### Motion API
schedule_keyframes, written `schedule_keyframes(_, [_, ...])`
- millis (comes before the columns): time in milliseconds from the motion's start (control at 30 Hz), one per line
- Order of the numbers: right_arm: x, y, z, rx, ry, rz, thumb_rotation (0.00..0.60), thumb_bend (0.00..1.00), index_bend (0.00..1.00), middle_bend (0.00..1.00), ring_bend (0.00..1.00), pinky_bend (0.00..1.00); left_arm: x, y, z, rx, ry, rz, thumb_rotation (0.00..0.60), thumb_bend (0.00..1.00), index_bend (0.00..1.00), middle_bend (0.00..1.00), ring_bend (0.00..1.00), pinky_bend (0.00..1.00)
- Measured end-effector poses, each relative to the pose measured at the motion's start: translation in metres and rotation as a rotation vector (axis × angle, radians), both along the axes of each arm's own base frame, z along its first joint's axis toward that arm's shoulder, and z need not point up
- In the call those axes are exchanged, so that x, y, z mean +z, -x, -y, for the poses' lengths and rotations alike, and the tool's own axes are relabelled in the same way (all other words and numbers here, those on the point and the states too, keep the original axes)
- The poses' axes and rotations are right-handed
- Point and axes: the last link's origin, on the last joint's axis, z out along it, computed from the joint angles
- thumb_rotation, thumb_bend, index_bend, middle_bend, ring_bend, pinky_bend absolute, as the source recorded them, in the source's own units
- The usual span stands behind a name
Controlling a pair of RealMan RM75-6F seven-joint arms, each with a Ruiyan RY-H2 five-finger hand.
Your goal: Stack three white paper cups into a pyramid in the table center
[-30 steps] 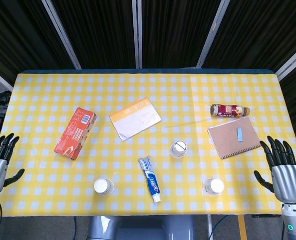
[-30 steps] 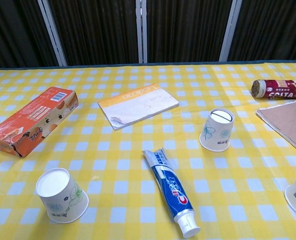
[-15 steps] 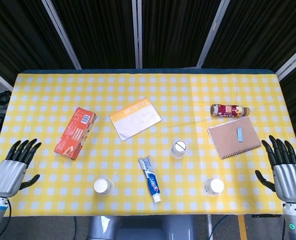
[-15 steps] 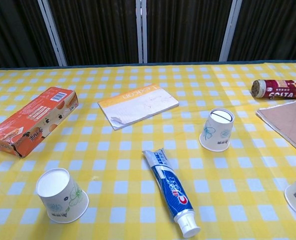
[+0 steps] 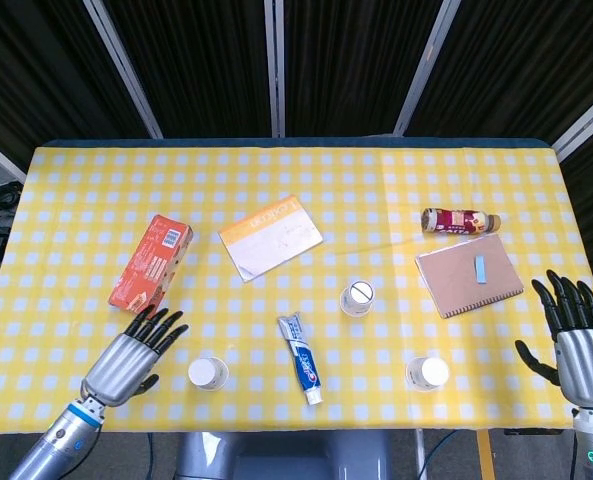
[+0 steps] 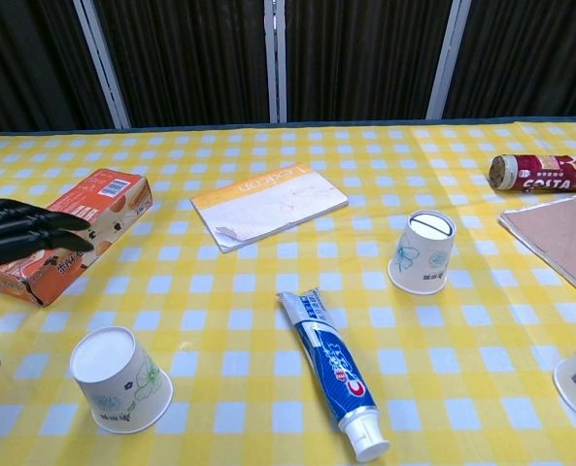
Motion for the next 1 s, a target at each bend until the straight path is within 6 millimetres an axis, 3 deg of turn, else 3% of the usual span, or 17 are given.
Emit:
schedule_keyframes(233, [0.002, 0.000, -0.001, 0.008, 0.002, 0.014, 0.600, 0.13, 0.11, 0.00, 0.00, 0.00, -0.027, -0.026, 0.001, -0.008, 0.078, 0.013, 0.600, 0.25, 0.20, 0.00, 0.00, 0.00])
schedule_keyframes(433, [0.004, 0.000, -0.002, 0.012, 0.006, 0.021, 0.600, 0.14, 0.11, 0.00, 0.00, 0.00, -0.038, -0.035, -0.002, -0.006, 0.096, 0.013, 0.600, 0.26, 0.24, 0.00, 0.00, 0.00])
schedule_keyframes(733, [0.006, 0.000, -0.002, 0.013, 0.015, 0.027, 0.600, 0.13, 0.11, 0.00, 0.00, 0.00, -0.046, -0.033, -0.006, 0.020, 0.102, -0.020, 0.600, 0.37, 0.35, 0.00, 0.00, 0.00])
schedule_keyframes(1000, [0.004, 0.000, -0.001, 0.011, 0.008, 0.024, 0.600, 0.14, 0.11, 0.00, 0.00, 0.00, -0.041, -0.041, -0.009, 0.010, 0.091, 0.017, 0.600, 0.37, 0.38, 0.00, 0.00, 0.00])
